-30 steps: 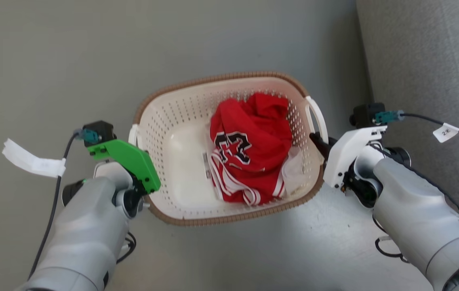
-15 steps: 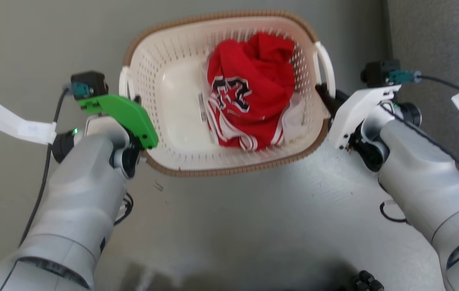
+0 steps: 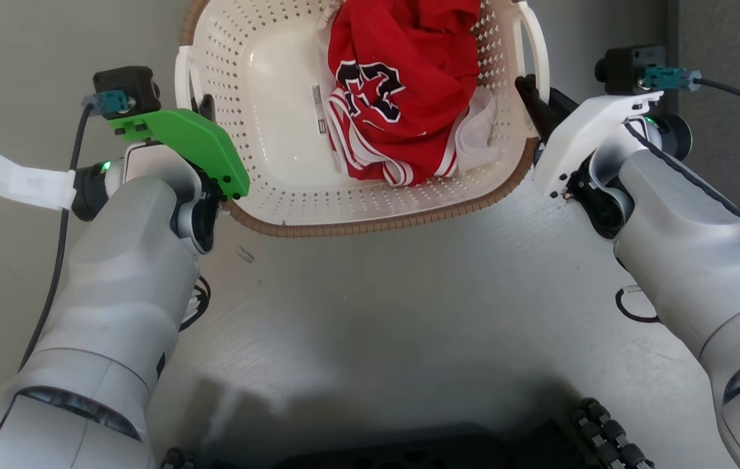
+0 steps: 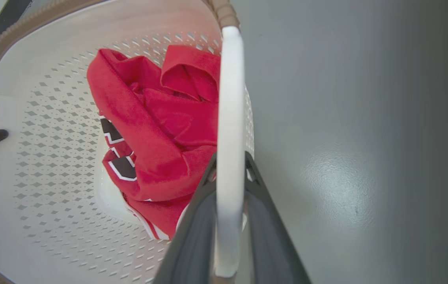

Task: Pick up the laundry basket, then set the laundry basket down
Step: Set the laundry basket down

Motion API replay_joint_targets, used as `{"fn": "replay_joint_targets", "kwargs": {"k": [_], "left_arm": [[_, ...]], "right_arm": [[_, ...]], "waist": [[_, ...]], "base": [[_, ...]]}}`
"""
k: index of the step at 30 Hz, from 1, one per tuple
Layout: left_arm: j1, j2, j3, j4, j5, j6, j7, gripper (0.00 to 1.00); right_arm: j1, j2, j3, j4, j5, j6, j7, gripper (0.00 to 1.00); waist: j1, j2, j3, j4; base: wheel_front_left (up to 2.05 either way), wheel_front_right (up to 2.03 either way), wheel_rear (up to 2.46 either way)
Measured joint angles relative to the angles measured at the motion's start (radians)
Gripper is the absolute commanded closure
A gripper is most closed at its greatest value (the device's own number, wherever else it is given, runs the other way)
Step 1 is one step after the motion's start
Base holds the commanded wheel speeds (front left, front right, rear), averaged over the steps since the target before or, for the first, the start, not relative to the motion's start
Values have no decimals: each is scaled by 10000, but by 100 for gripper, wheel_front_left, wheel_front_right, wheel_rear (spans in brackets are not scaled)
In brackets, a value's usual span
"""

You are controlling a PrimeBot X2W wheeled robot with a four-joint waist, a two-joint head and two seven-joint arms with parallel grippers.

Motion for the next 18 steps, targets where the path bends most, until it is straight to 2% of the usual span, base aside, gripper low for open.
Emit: {"fn": "replay_joint_targets", "kwargs": {"k": [18], "left_arm": [[-431,33,40,418,132,8,-585,100]], "right_arm": [[-472,339,25,485,36,4,-155,100]], "waist": [[-1,0,874,-51]], "base": [[0,0,0]]}}
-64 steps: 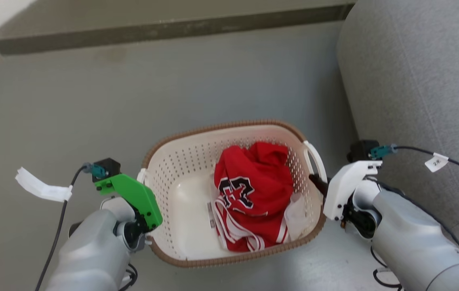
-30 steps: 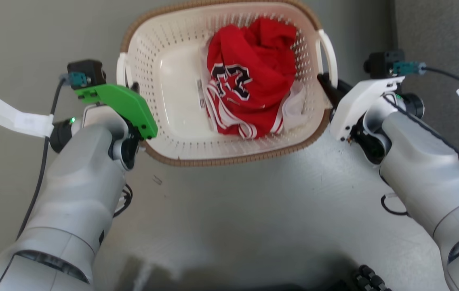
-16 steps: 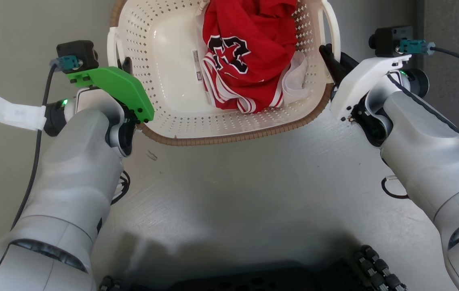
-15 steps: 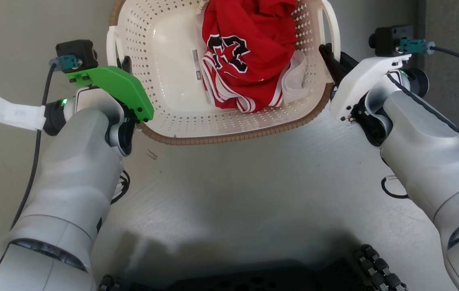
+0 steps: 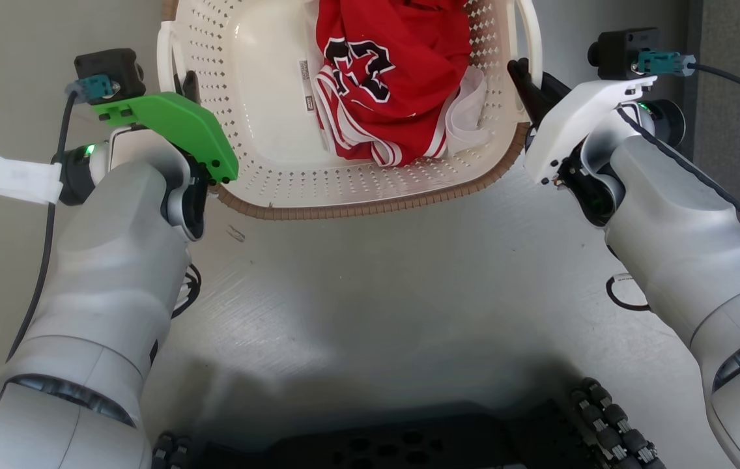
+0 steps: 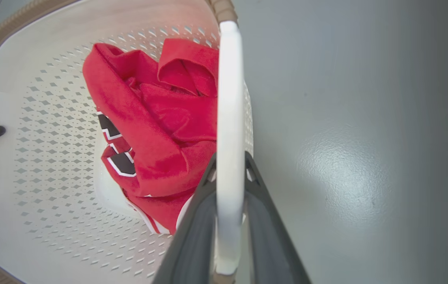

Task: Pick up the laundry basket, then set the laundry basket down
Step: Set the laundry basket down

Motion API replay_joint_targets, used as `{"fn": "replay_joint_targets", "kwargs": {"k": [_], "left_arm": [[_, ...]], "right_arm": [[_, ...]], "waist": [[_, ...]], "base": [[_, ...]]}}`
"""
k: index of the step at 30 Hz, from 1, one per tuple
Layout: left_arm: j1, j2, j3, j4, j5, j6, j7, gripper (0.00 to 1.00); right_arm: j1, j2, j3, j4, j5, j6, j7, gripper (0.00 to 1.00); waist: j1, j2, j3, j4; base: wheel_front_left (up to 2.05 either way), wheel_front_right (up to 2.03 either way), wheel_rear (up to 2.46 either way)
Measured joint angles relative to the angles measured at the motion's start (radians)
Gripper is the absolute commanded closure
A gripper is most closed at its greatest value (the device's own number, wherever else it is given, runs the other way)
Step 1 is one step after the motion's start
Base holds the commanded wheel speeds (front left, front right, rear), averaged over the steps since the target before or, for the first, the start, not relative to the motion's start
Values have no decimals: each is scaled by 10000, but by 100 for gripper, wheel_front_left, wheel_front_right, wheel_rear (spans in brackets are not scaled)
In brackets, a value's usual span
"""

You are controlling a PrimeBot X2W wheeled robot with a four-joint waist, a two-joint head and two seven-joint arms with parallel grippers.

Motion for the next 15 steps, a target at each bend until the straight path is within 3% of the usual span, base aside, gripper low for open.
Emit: {"fn": "replay_joint_targets", "kwargs": {"k": [15], "left_arm": [[-381,4,-82,161,232,-111,-261,100]], "right_arm": [[-420,-4,-35,205,35,88,-253,100]], "waist": [[-2,0,580,-92]], "base": [[0,0,0]]}}
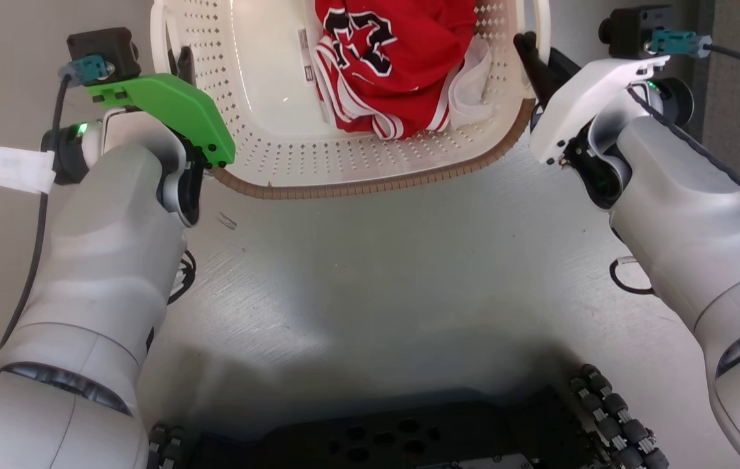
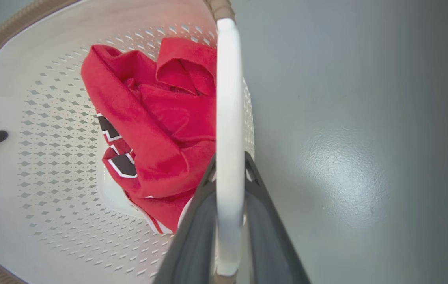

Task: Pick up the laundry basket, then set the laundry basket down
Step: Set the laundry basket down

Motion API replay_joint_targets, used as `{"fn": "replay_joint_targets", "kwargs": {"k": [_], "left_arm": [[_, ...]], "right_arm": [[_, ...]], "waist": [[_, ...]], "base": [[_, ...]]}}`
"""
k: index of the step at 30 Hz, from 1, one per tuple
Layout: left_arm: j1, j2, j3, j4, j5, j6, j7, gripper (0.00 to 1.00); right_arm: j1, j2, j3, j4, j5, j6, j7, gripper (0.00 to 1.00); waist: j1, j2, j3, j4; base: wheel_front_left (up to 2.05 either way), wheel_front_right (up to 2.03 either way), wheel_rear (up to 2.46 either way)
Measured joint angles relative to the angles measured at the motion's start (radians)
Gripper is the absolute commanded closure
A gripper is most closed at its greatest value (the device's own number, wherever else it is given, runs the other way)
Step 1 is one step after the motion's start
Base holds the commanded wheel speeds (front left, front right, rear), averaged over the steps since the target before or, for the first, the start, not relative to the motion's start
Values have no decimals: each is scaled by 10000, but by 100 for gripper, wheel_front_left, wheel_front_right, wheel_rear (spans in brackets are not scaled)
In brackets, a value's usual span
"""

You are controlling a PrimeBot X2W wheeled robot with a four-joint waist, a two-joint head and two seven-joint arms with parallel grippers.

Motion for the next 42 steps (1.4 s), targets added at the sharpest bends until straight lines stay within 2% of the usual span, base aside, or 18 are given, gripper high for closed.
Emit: {"fn": "replay_joint_targets", "kwargs": {"k": [23,24,25,26,27,42], "left_arm": [[-223,36,-44,186,-13,-378,111,100],[-227,36,-15,188,-38,-389,102,100],[-232,36,-38,192,-38,-407,102,80],[-236,38,-19,198,-50,-476,184,16],[-255,48,27,213,-130,-516,217,0],[-208,211,31,422,-290,-800,-184,0]], "right_arm": [[-68,54,-2,31,454,6,115,100],[-79,54,19,31,500,6,132,63],[-107,52,19,23,506,6,132,0],[-114,50,19,29,545,-33,221,0],[-106,42,61,54,570,-111,320,0],[0,-205,339,-155,581,-171,0,0]], "waist": [[0,0,103,-2],[0,0,99,-4],[0,0,94,-6],[0,0,90,-6],[0,0,87,-8],[0,0,-511,-60]], "base": [[0,0,0],[0,0,0],[0,0,0],[0,0,0],[0,0,0],[0,0,0]]}}
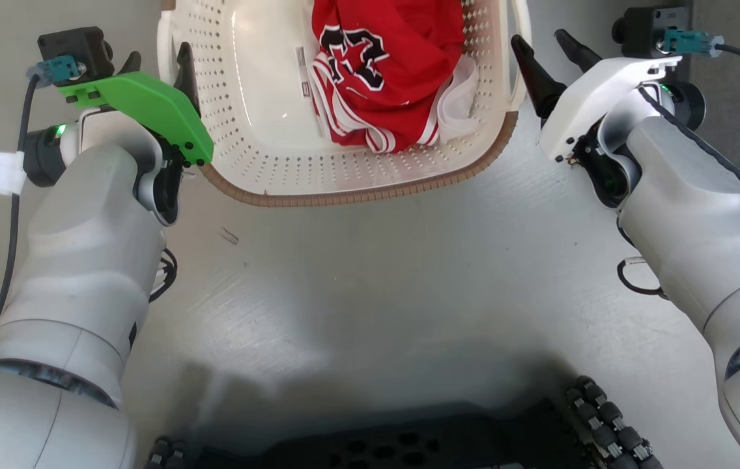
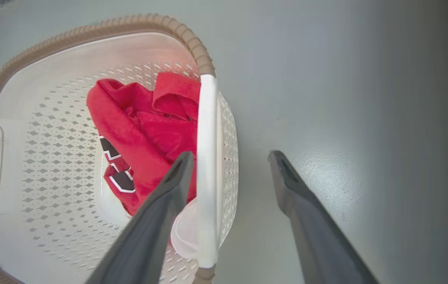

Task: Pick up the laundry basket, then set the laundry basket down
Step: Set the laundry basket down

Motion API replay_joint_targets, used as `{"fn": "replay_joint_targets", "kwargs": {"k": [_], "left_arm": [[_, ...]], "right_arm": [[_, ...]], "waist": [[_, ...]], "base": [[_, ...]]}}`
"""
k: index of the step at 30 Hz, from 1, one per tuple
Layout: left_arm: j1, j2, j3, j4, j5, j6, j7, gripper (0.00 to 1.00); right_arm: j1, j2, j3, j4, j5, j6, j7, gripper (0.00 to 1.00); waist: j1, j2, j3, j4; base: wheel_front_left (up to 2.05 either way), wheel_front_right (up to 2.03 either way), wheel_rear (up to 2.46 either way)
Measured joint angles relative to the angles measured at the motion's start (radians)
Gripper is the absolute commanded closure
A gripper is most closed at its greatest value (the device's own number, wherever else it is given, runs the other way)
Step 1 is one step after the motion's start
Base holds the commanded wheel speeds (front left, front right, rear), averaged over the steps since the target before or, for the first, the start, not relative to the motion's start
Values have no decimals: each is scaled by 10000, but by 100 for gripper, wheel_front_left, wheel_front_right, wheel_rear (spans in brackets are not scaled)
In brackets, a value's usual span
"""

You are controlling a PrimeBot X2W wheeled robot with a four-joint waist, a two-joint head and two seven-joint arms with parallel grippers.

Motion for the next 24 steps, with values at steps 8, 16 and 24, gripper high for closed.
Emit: {"fn": "replay_joint_targets", "kwargs": {"k": [8,16,24], "left_arm": [[348,10,-73,0,228,-81,-297,0],[745,44,-33,-151,362,-81,-351,0],[1133,491,370,-936,468,36,-380,0]], "right_arm": [[221,-71,94,-142,2,0,-268,0],[567,-318,94,-290,-27,0,-364,0],[1109,-378,-128,-541,-31,0,-366,0]], "waist": [[0,0,-670,-41],[0,0,-1586,-81],[0,0,-2581,-93]], "base": [[0,0,0],[0,0,0],[0,0,0]]}}
